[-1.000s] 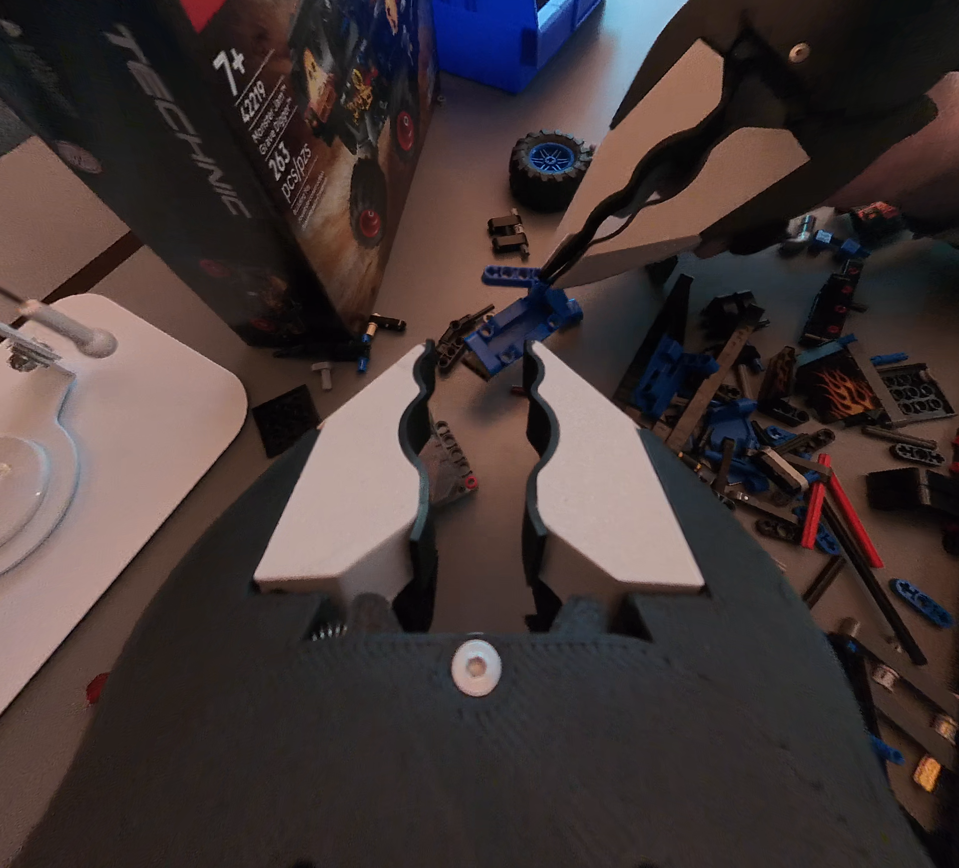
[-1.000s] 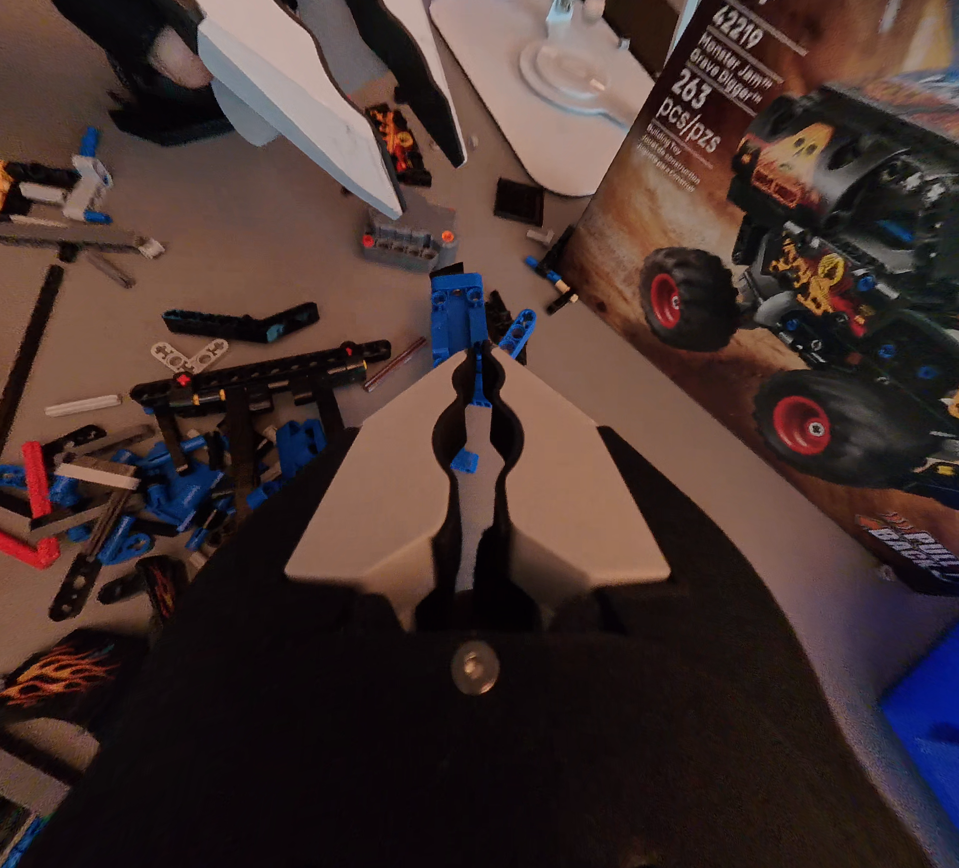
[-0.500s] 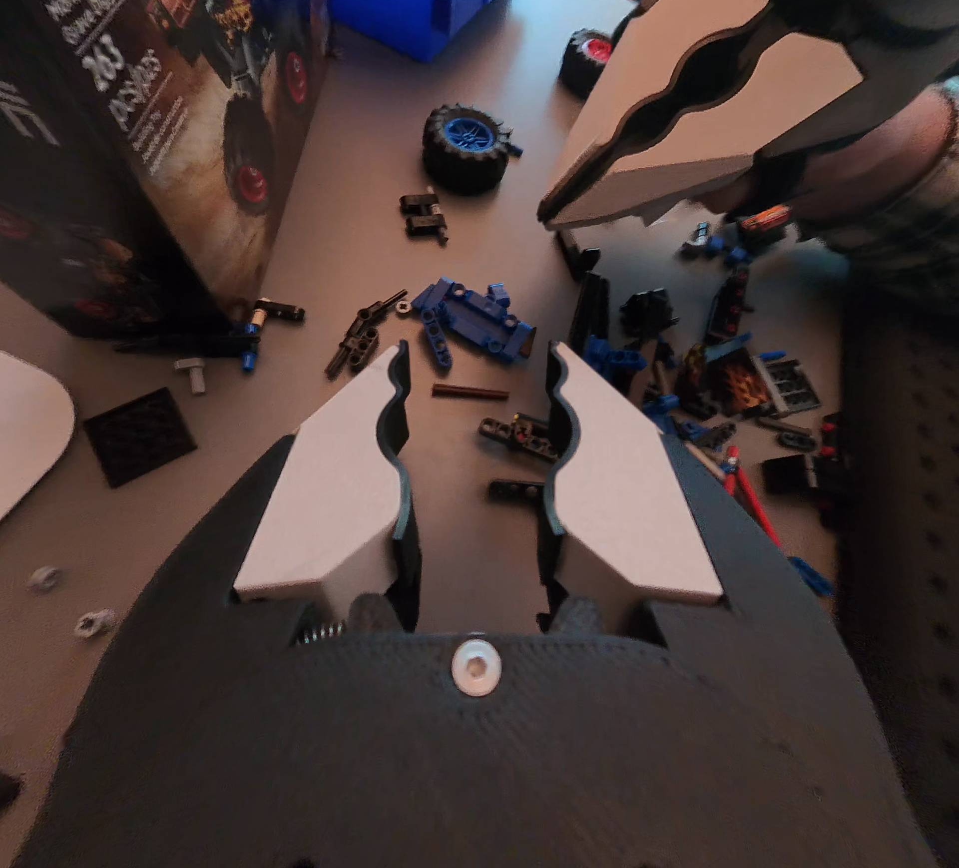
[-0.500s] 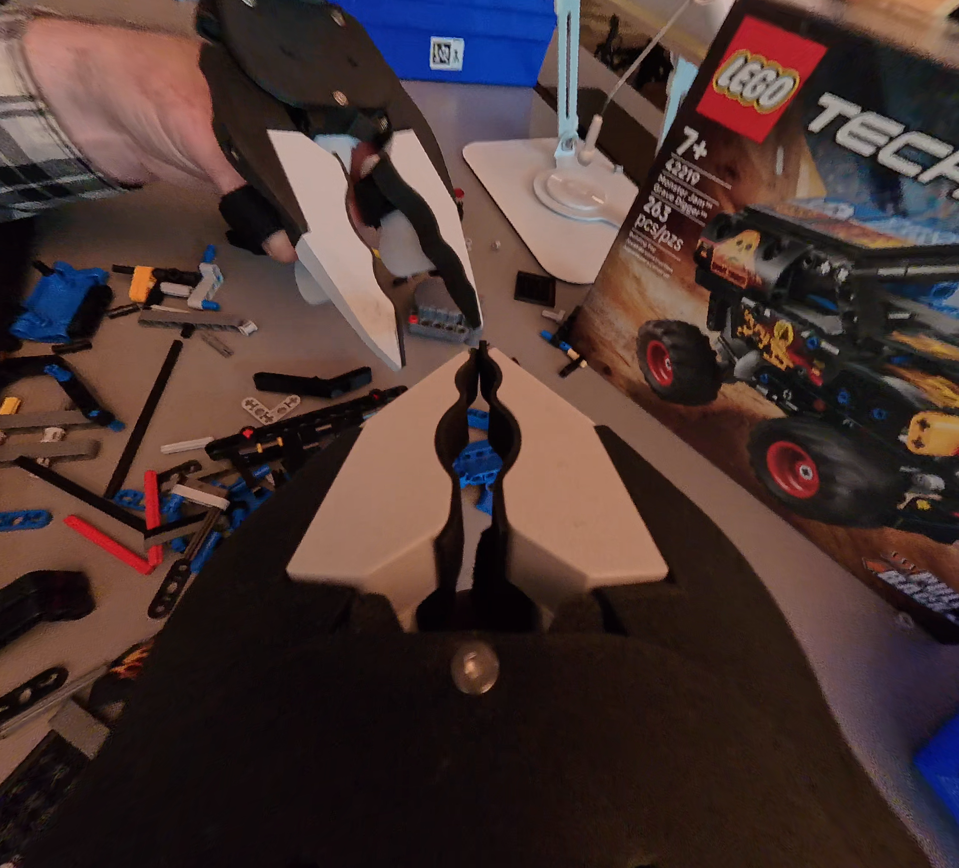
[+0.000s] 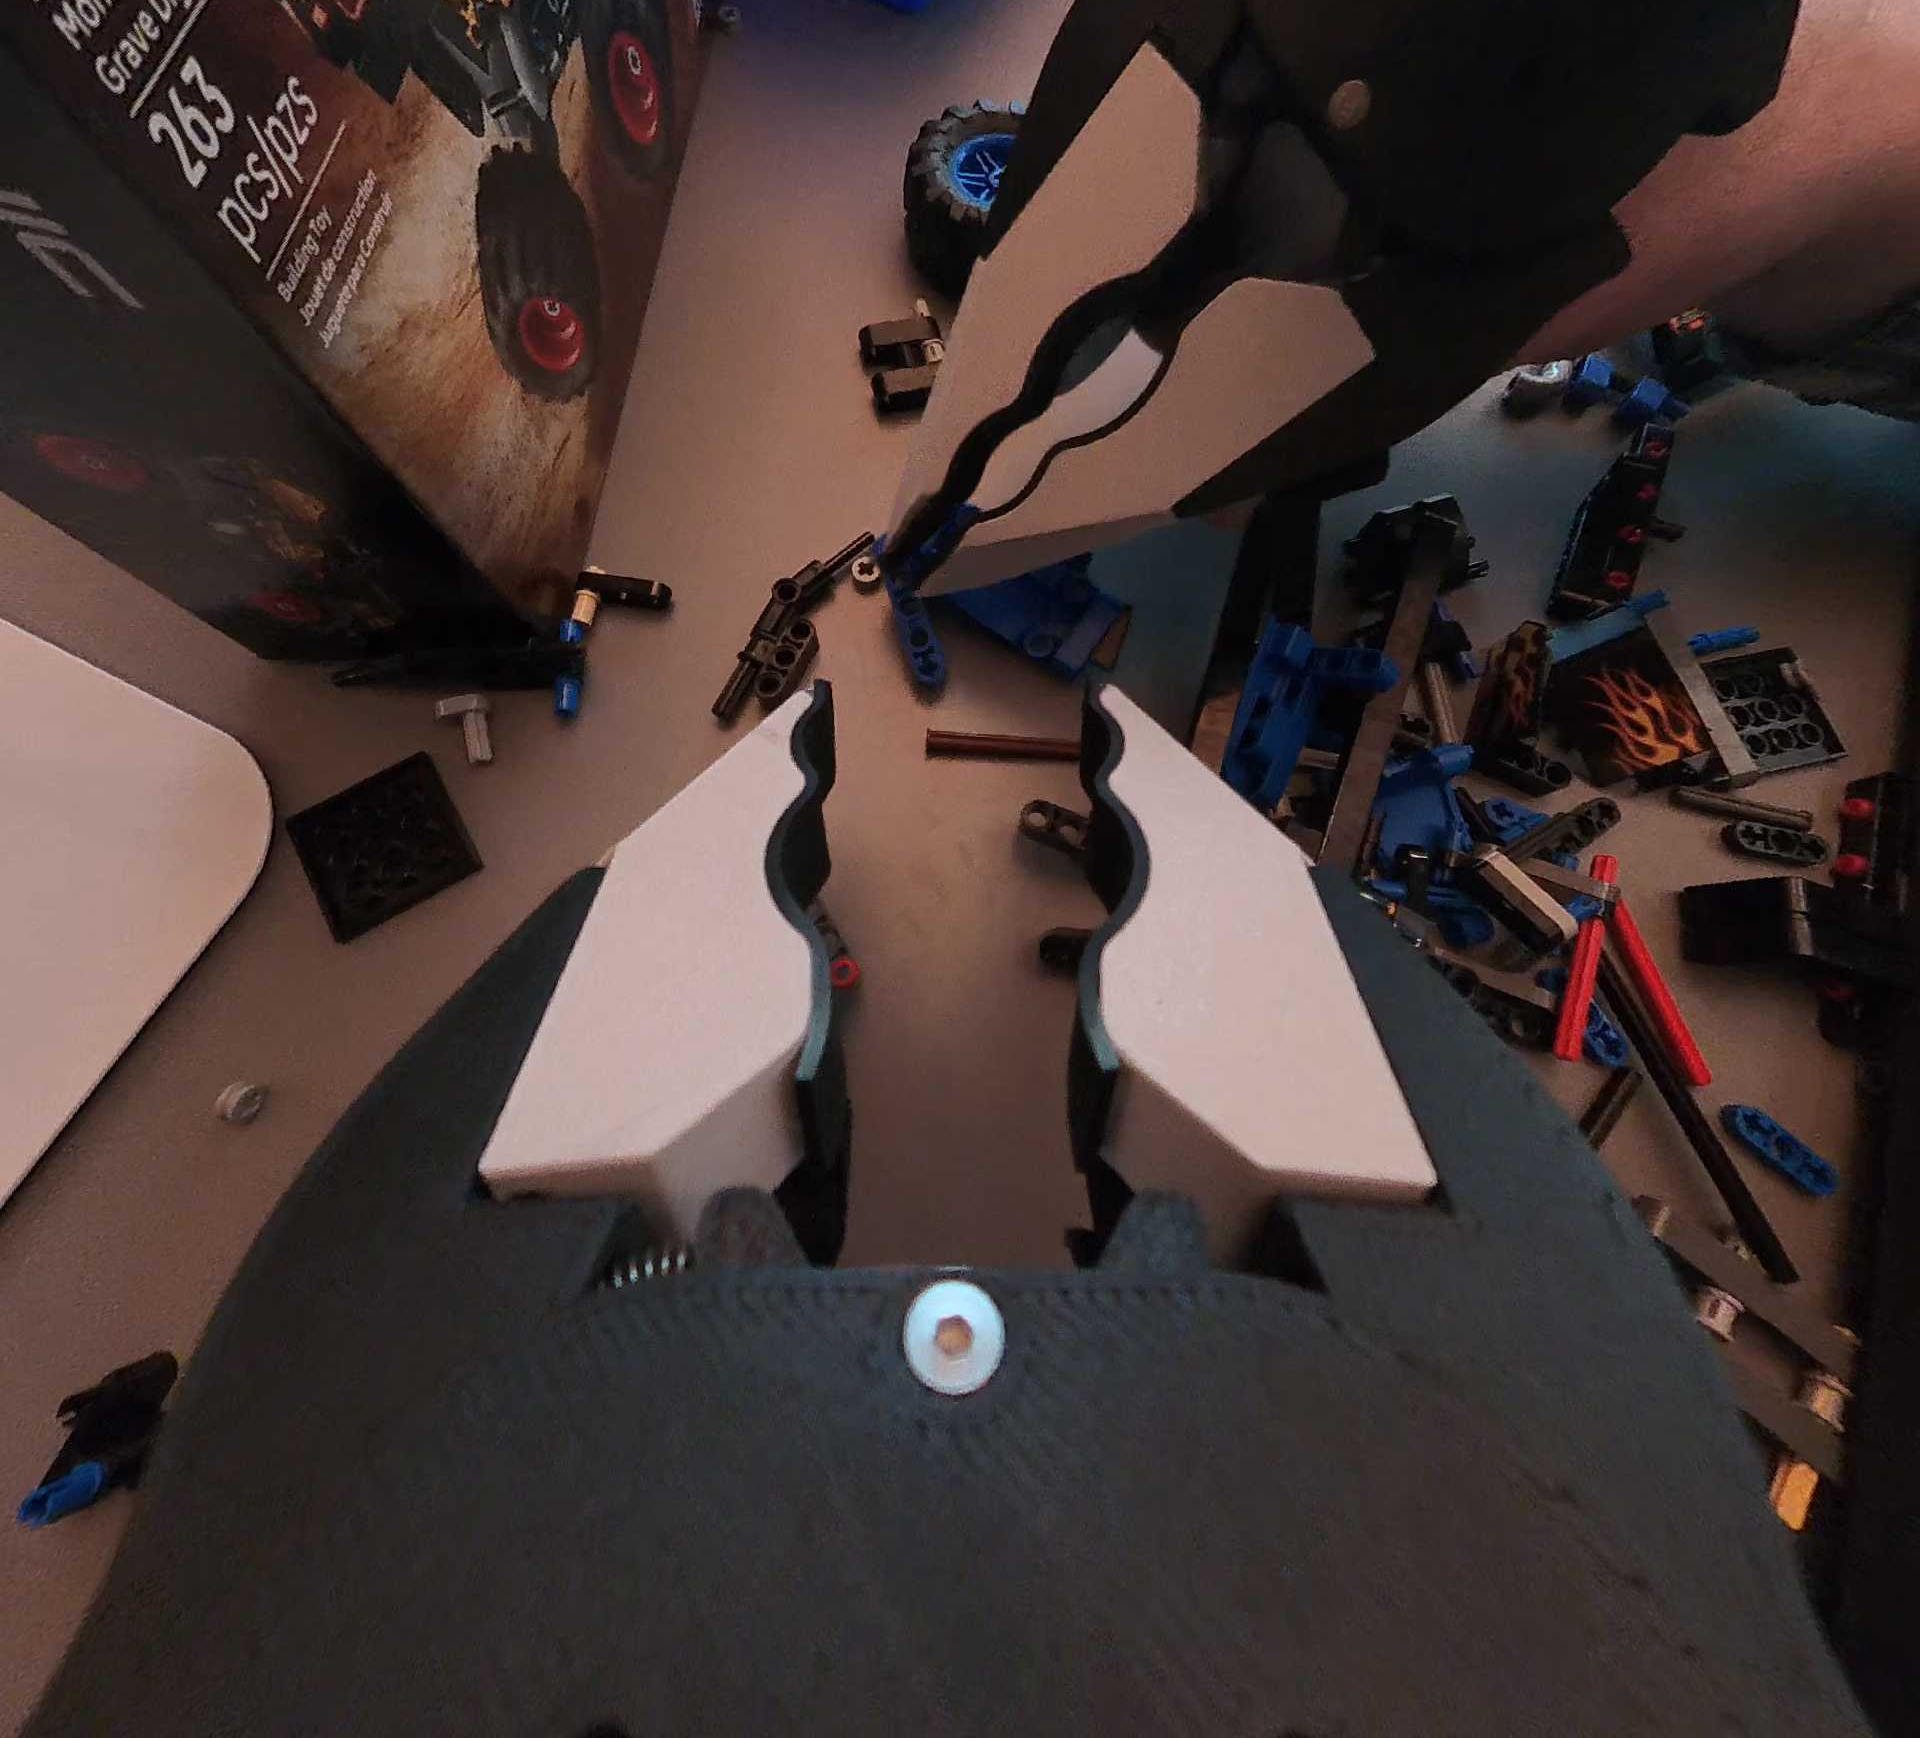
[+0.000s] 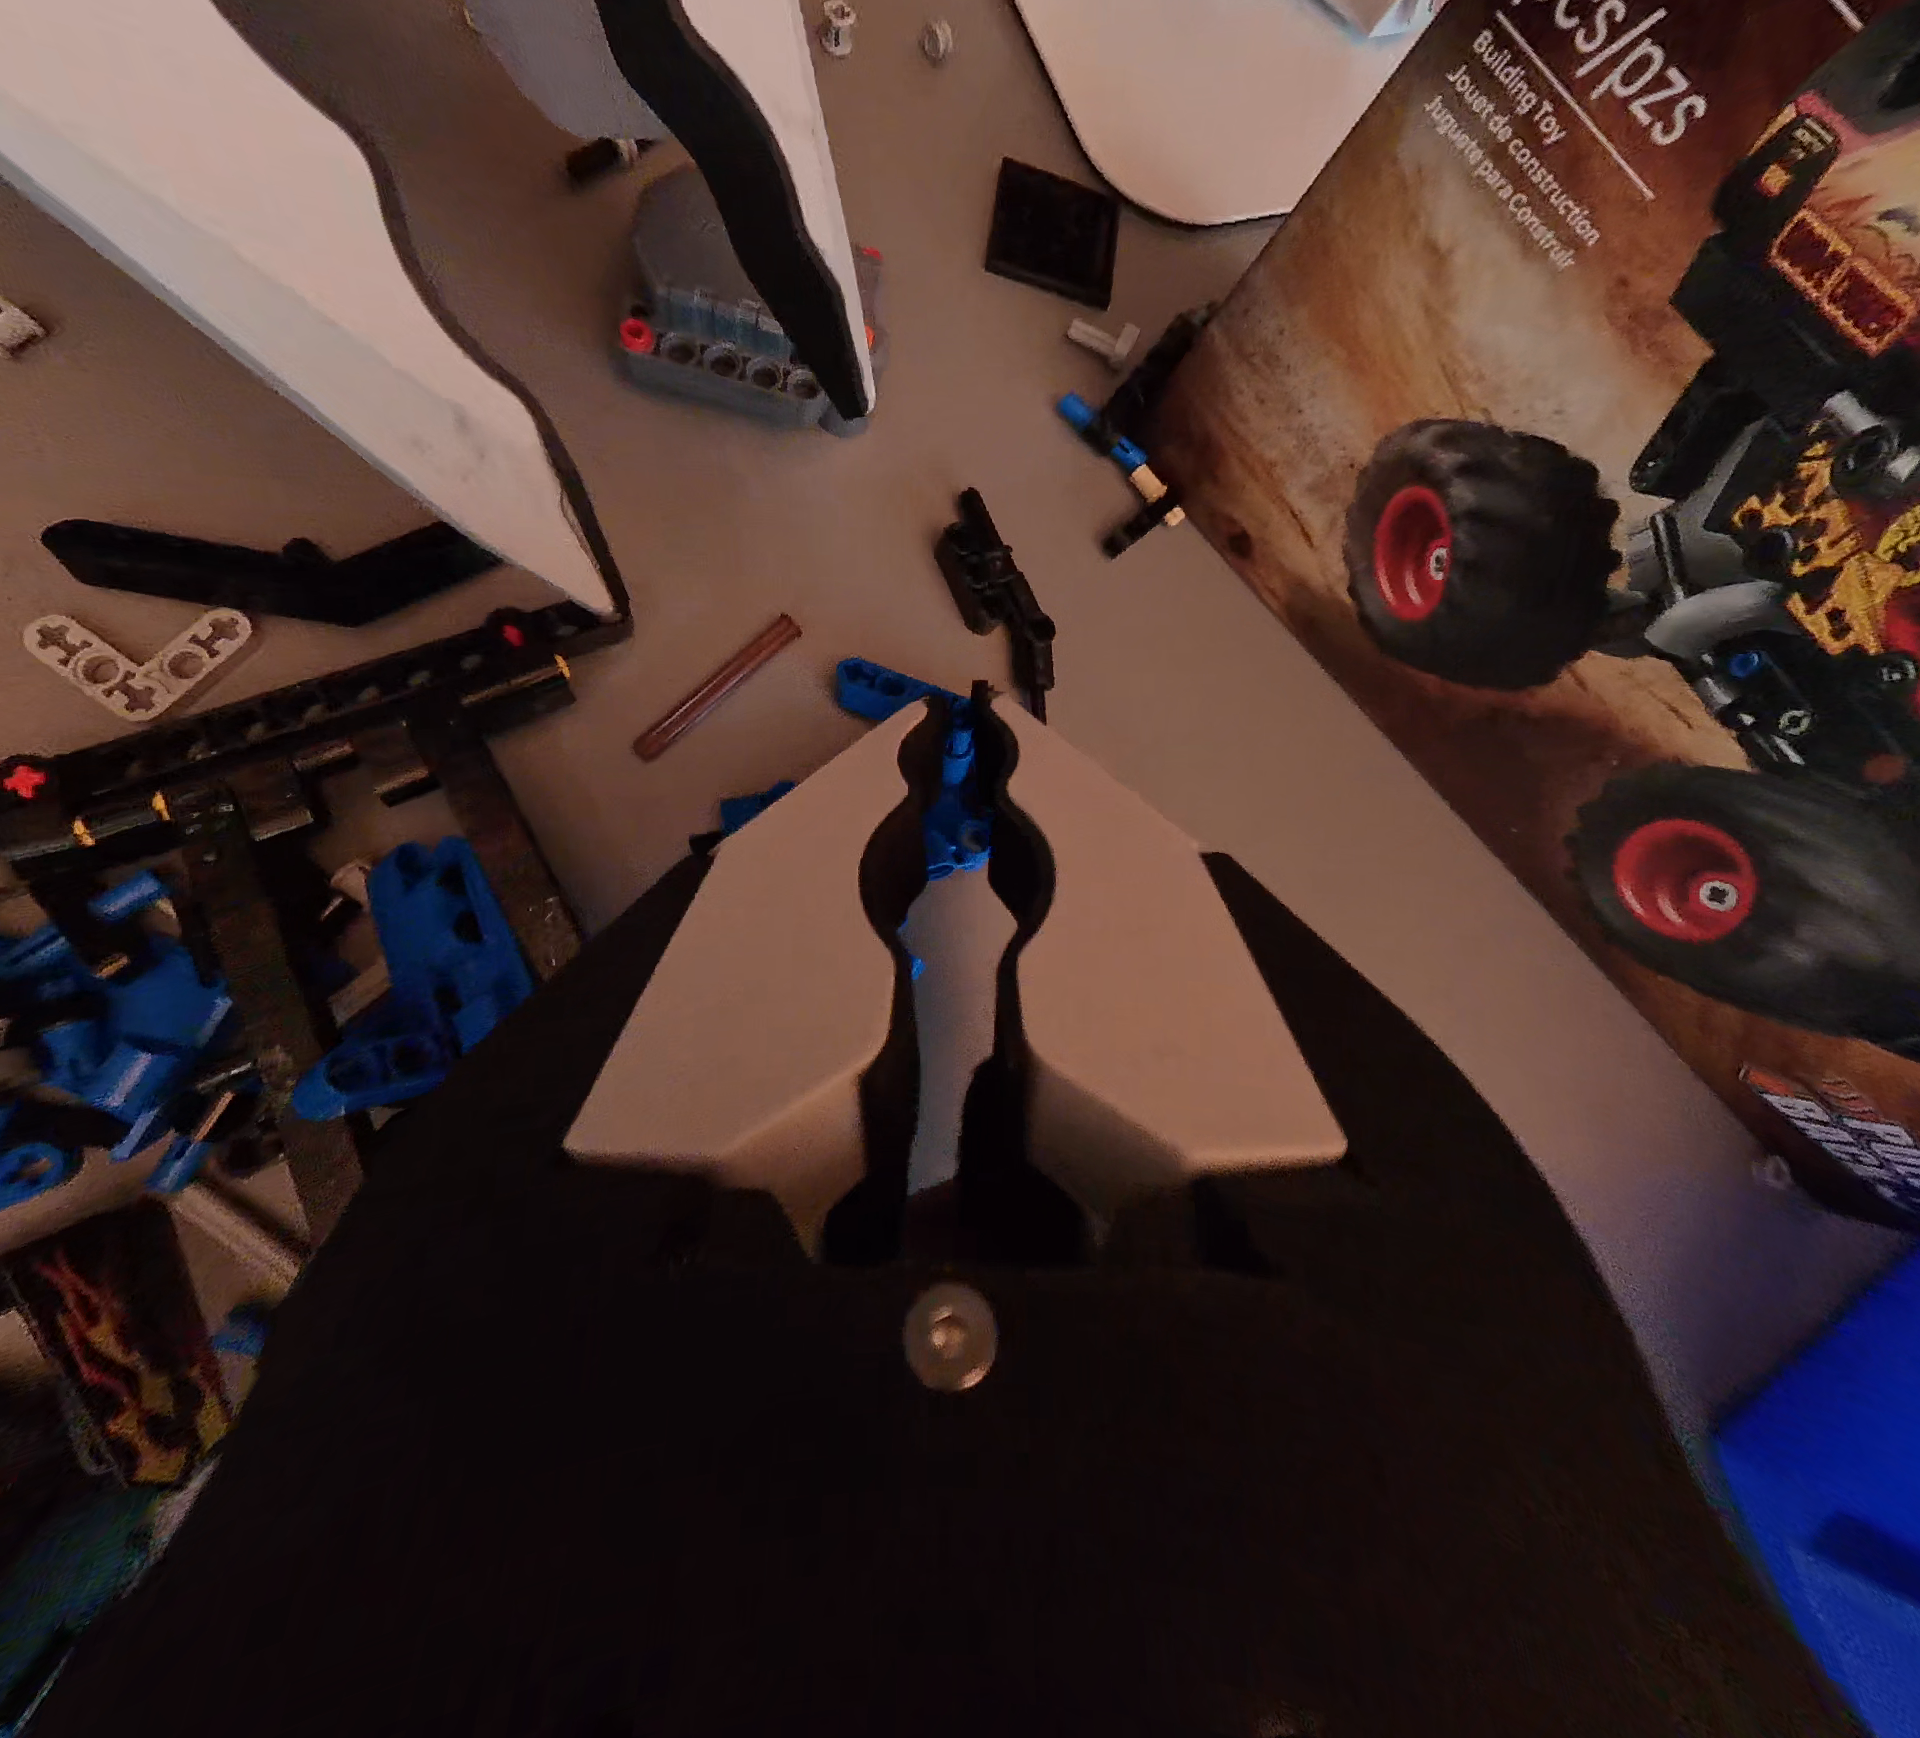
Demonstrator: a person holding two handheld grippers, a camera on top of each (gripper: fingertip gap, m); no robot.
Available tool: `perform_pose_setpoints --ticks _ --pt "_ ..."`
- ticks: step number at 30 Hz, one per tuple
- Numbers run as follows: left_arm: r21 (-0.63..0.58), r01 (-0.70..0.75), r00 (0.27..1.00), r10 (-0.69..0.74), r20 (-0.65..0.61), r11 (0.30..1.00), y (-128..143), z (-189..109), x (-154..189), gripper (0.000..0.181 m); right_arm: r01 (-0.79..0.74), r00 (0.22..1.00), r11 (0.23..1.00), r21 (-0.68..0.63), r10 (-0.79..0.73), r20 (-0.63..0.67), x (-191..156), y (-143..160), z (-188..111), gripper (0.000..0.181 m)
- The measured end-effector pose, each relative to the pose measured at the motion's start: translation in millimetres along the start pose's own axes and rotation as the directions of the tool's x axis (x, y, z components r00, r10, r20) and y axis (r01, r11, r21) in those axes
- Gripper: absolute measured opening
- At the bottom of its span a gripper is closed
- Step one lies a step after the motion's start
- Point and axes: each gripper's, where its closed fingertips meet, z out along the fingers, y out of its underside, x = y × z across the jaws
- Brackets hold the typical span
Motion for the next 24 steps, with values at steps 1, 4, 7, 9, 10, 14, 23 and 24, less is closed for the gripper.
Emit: perform_pose_setpoints --ticks 1,4,7,9,10,14,23,24 --pt "0.001 0.002 1.0 -0.002 0.002 1.0 0.4 -0.5 -1.0 0.045 0.002 1.0 1.0 0.004 -0.002 0.004 -0.3 -0.3 -1.1 0.002" --pt "0.031 0.021 1.0 -0.021 -0.006 0.999 -2.8 -1.4 -2.1 0.047 -0.031 0.999 0.994 0.11 0.03 0.012 2.6 -15.4 -15.2 0.001" --pt "0.083 0.055 0.997 -0.05 -0.063 0.995 -10.6 1.7 5.7 0.052 -0.046 0.998 0.966 0.254 0.036 0.043 -0.3 -37.1 -36.3 0.001" --pt "0.151 0.097 0.987 -0.075 -0.144 0.984 -22.7 1.7 17.2 0.053 -0.046 0.997 0.944 0.326 0.025 0.067 -6.0 -48.3 -47.8 0.001" --pt "0.186 0.128 0.977 -0.091 -0.194 0.974 -30.2 0.4 23.9 0.052 -0.03 0.998 0.932 0.361 0.005 0.068 -9.4 -53.8 -52.8 0.001" --pt "0.231 0.155 0.963 -0.095 -0.251 0.961 -39.6 1.9 34.8 0.027 0.029 0.994 0.887 0.461 -0.075 0.081 -28.0 -72.6 -69.2 0.001" --pt "0.272 0.141 0.98 -0.095 -0.178 0.952 -44.5 -4.4 22.9 0.007 0.159 0.987 0.838 0.522 -0.142 -0.073 -35.2 -94.3 -94.4 0.0" --pt "0.292 0.14 0.981 -0.093 -0.171 0.946 -47.7 -7.8 22.6 0.007 0.181 0.983 0.848 0.498 -0.15 -0.102 -32.1 -91.9 -93.5 0.001"
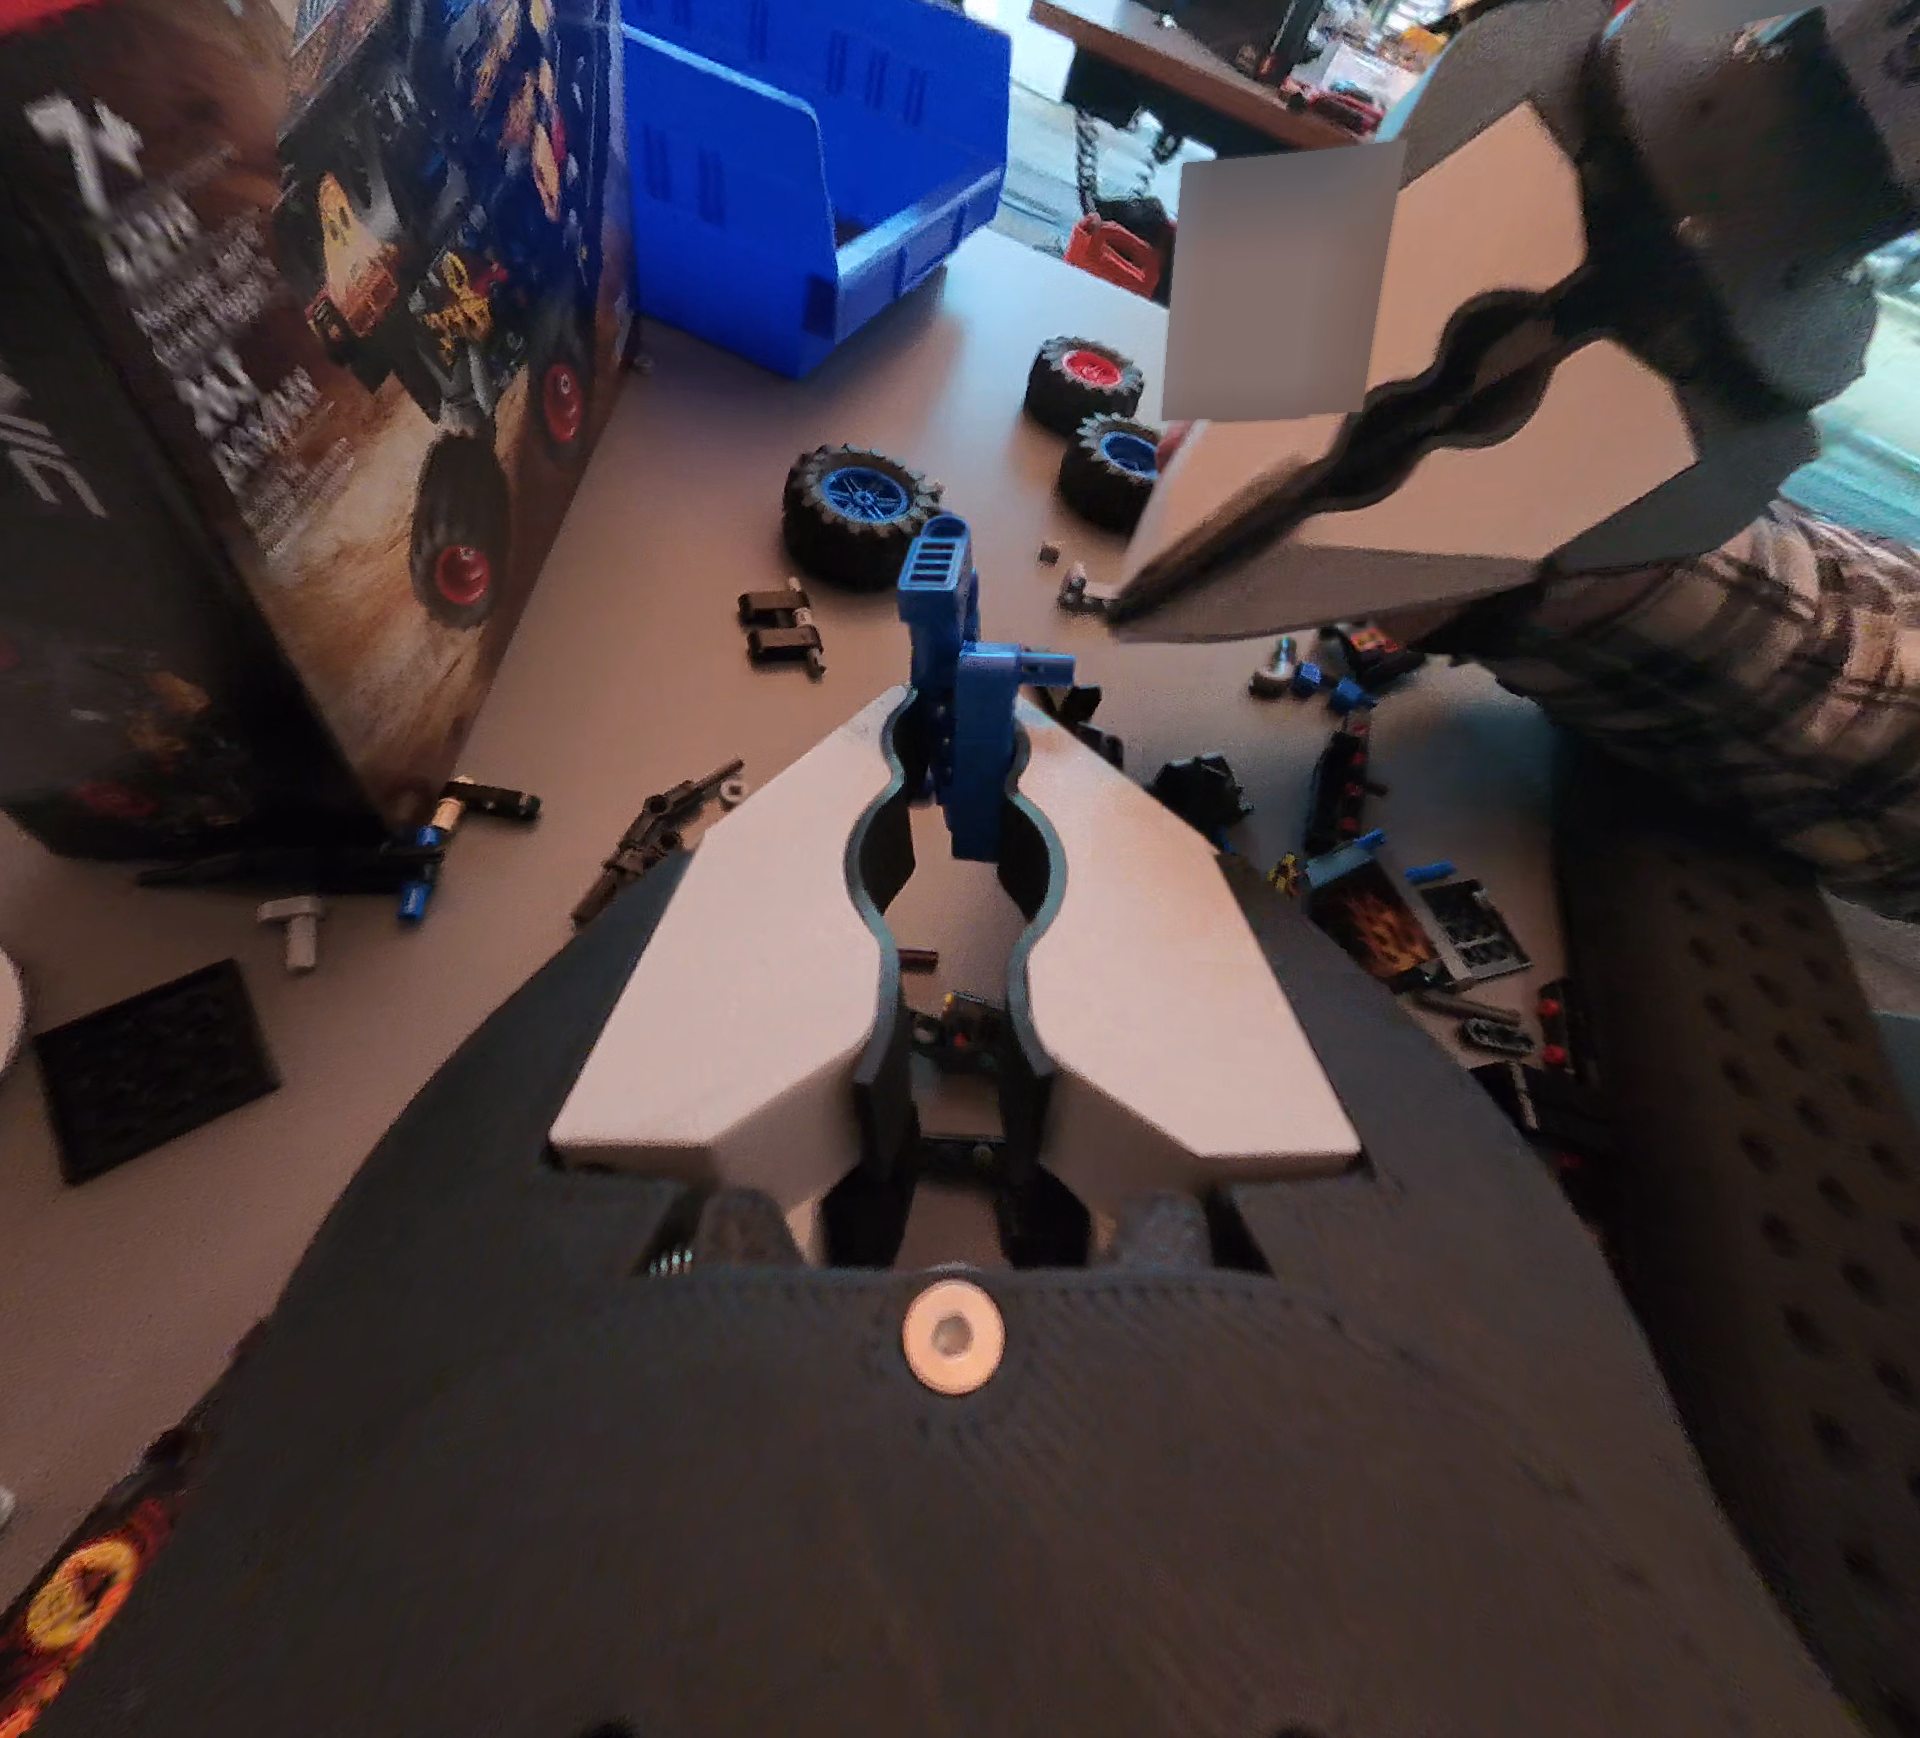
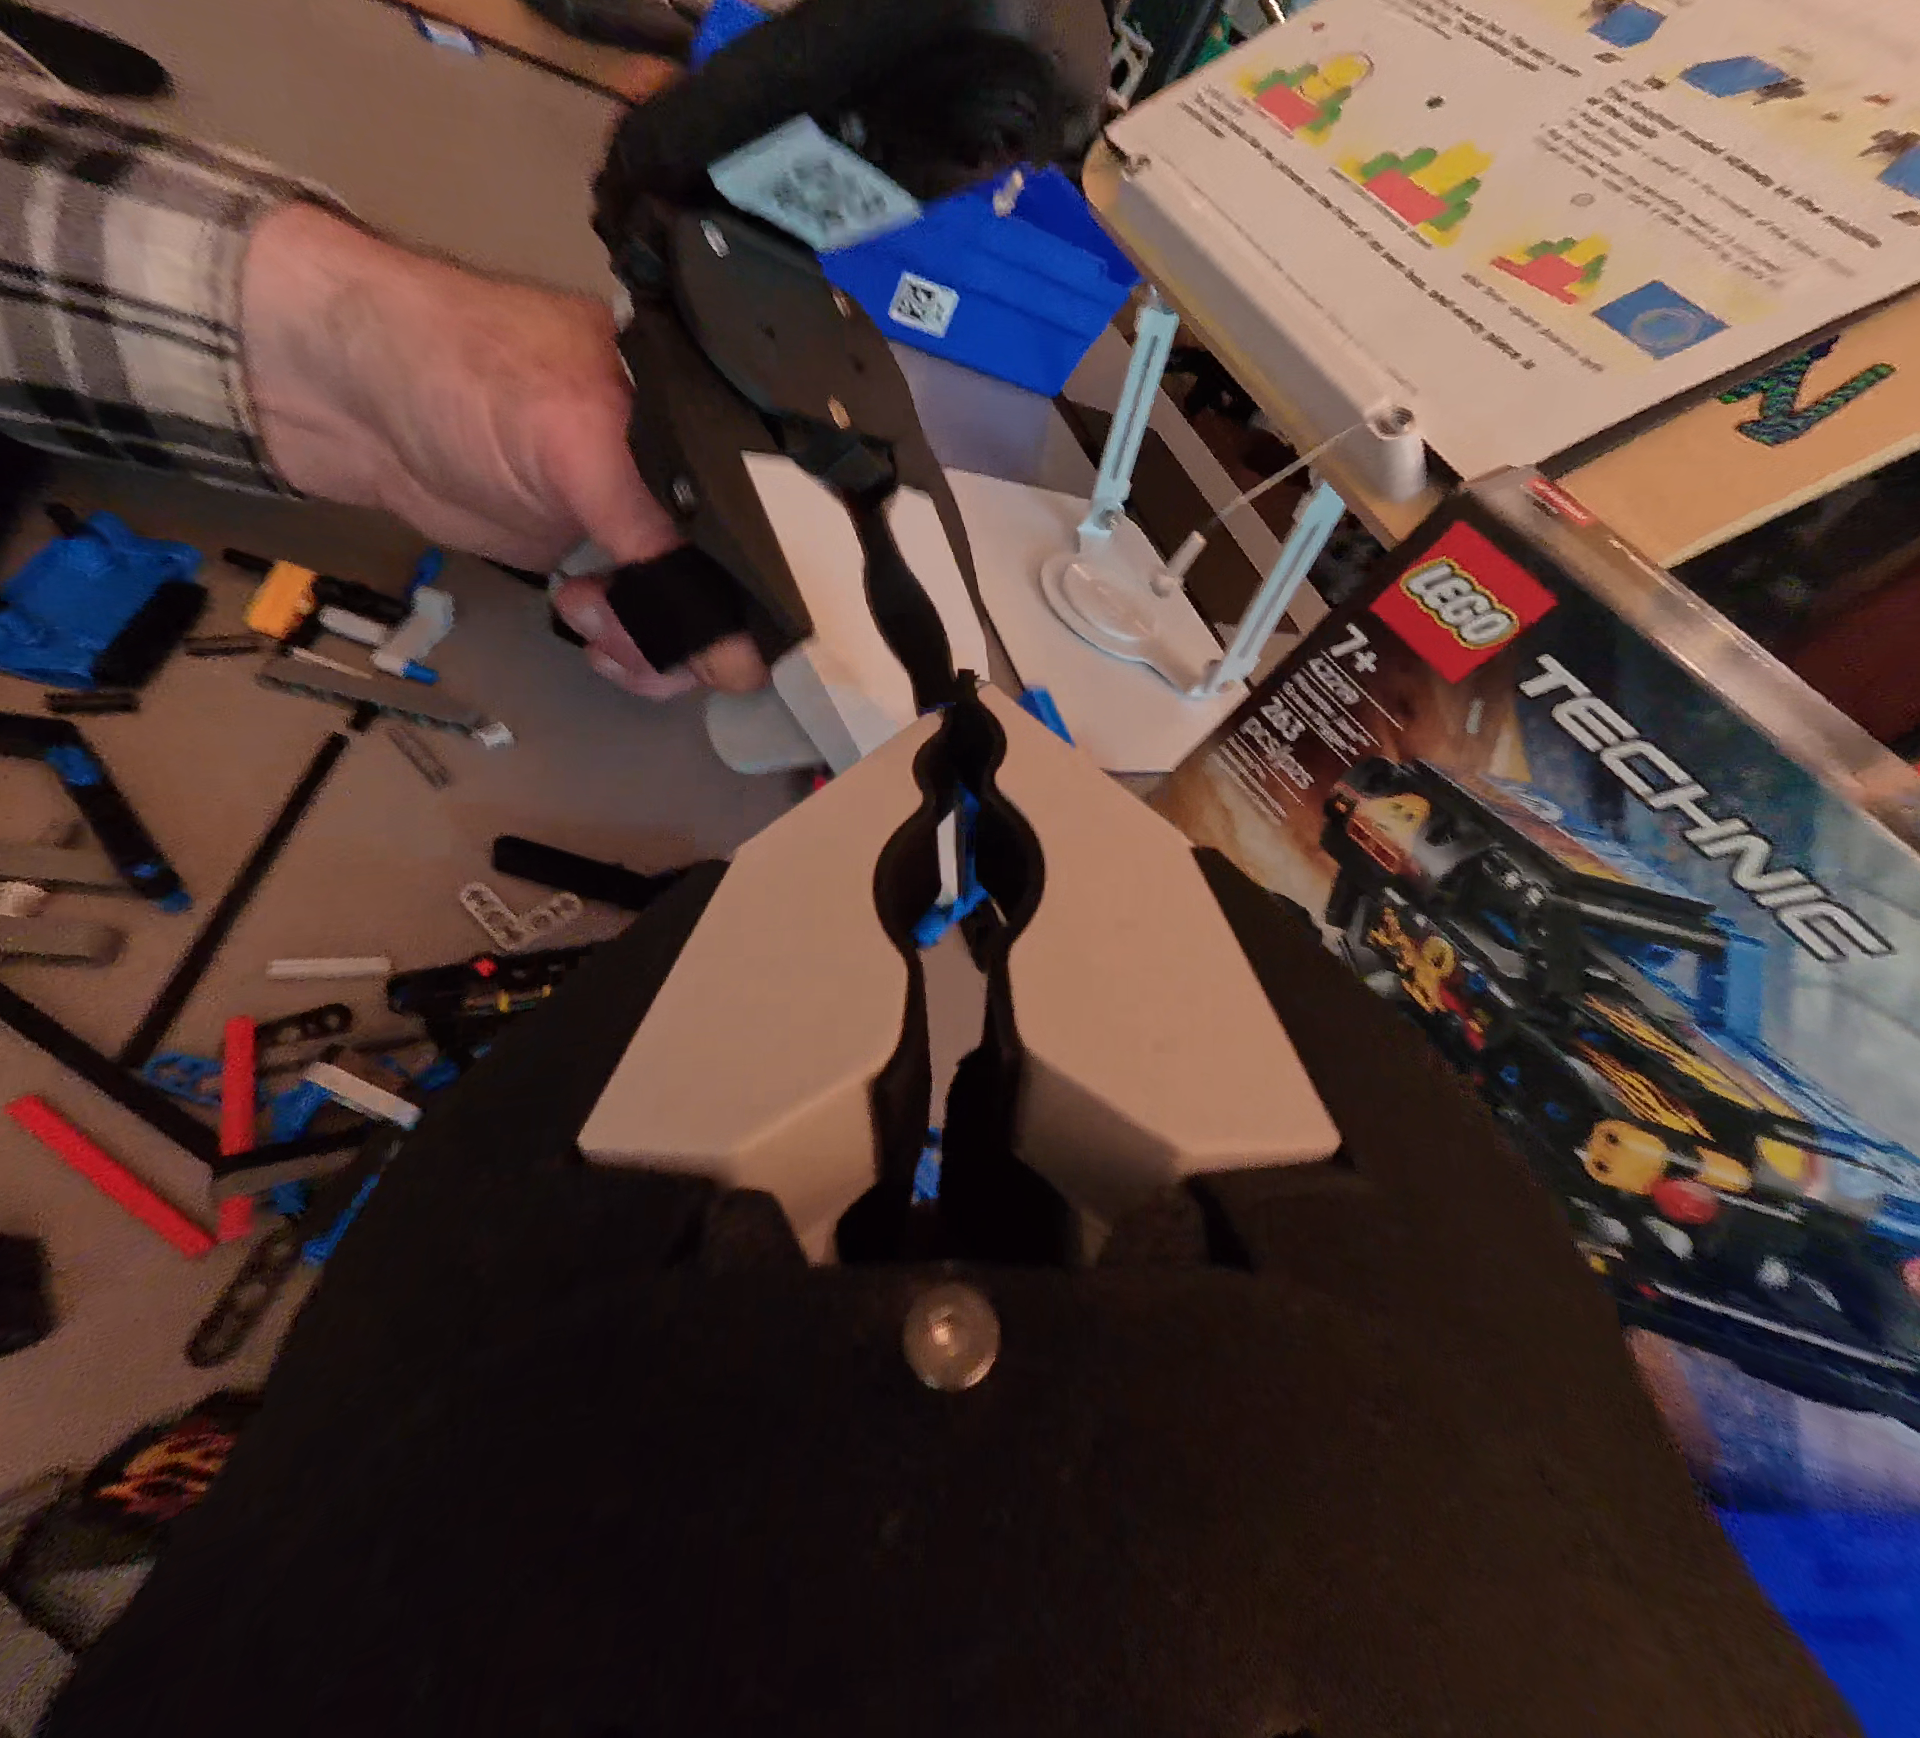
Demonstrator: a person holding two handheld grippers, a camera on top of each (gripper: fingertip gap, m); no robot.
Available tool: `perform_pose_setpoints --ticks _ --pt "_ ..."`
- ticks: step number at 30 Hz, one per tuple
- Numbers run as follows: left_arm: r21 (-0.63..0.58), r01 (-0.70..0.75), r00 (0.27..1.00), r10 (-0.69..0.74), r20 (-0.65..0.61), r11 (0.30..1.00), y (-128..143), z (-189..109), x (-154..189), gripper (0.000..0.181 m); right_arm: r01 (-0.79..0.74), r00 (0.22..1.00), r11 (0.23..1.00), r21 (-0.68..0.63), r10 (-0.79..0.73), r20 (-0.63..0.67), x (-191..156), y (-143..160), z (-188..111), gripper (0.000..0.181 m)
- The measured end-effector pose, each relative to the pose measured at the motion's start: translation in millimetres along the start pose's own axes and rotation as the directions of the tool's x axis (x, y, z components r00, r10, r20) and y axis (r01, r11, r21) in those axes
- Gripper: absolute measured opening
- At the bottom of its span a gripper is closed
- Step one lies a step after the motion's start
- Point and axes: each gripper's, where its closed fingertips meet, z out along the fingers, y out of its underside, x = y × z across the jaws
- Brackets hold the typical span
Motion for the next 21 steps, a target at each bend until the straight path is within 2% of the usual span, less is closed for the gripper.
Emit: perform_pose_setpoints --ticks 5,10,13,19,21 --pt "0.035 -0.187 0.963 0.176 0.203 0.982 -22.6 -10.9 -10.0 0.008 -0.037 0.998 0.999 -0.027 0.035 -0.054 11.6 9.7 -2.4 0.011" --pt "-0.077 -0.424 0.82 0.419 0.39 0.902 -28.0 -10.9 -16.5 0.007 -0.153 0.988 0.988 -0.016 0.153 -0.038 9.2 7.3 2.5 0.01" --pt "-0.081 -0.475 0.769 0.459 0.445 0.876 -36.3 -14.0 -16.7 0.007 -0.229 0.973 0.973 0.013 0.23 -0.036 12.2 3.8 1.2 0.006" --pt "-0.123 -0.539 0.672 0.514 0.533 0.833 -45.8 -20.1 -18.6 0.007 -0.275 0.959 0.96 0.054 0.278 -0.058 14.2 -2.5 1.0 0.001" --pt "-0.17 -0.589 0.594 0.566 0.571 0.79 -50.0 -23.4 -19.7 0.007 -0.352 0.935 0.933 0.078 0.355 -0.026 14.4 -5.1 1.0 0.001"
